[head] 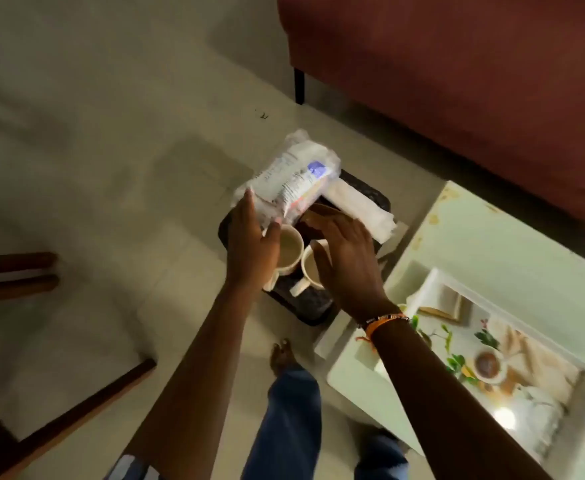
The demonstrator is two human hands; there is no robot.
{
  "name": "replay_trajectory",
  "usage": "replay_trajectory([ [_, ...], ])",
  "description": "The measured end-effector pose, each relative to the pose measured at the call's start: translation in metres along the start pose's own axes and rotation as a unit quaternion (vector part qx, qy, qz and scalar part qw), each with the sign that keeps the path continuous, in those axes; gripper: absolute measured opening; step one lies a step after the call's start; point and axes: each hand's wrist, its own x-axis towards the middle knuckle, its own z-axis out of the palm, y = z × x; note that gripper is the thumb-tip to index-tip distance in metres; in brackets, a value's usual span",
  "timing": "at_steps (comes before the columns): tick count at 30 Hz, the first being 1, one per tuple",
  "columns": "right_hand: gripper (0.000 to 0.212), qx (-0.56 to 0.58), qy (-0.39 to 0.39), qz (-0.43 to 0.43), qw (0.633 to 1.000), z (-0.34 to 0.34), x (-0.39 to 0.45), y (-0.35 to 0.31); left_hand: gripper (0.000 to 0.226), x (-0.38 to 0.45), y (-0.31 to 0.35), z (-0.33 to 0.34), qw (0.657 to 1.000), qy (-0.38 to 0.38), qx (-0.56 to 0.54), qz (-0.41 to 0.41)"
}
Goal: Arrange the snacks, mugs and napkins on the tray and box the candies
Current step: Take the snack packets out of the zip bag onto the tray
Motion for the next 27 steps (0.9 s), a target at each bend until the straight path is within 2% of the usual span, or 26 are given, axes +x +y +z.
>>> replay_trajectory([
  [1,0.033,0.000,-0.002,0.015,1.000,0.010,0.019,0.004,0.052,0.022,-0.010,-0.002,0.999,0.005,-0.026,-0.027],
  [3,0.032,0.004,-0.005,0.045,0.999,0.023,0.051,0.008,0.046,0.057,-0.030,-0.005,0.988,0.004,-0.068,-0.136],
  [6,0.039,0.031,-0.015,0.099,0.994,0.042,0.092,0.016,0.060,0.097,-0.057,-0.008,0.955,-0.035,-0.070,-0.285],
  [8,0.041,0.034,-0.023,0.114,0.993,0.052,0.106,0.021,0.054,0.112,-0.071,-0.009,0.935,-0.075,-0.150,-0.312],
  [10,0.044,0.065,-0.022,0.122,0.990,0.064,0.121,0.027,0.038,0.125,-0.085,-0.008,0.914,-0.112,-0.237,-0.310],
  [13,0.046,0.100,-0.031,0.129,0.986,0.074,0.130,0.032,0.029,0.134,-0.098,-0.003,0.913,-0.114,-0.257,-0.297],
  [15,0.044,0.118,-0.038,0.147,0.981,0.076,0.133,0.035,0.032,0.136,-0.100,-0.002,0.920,-0.095,-0.254,-0.284],
  [20,0.035,0.129,-0.043,0.154,0.979,0.072,0.131,0.037,0.049,0.132,-0.082,-0.004,0.913,-0.117,-0.352,-0.169],
  [22,0.031,0.112,-0.041,0.145,0.982,0.069,0.129,0.038,0.035,0.129,-0.067,-0.003,0.937,-0.089,-0.313,-0.129],
  [24,0.031,0.093,-0.024,0.129,0.987,0.064,0.127,0.038,0.013,0.125,-0.051,0.000,0.972,-0.027,-0.226,-0.053],
  [26,0.036,0.103,0.018,0.121,0.987,0.055,0.122,0.036,0.009,0.116,-0.033,0.000,0.988,0.024,-0.141,0.057],
  [27,0.037,0.132,0.044,0.128,0.982,0.049,0.118,0.032,0.014,0.109,-0.024,0.001,0.988,0.034,-0.110,0.105],
])
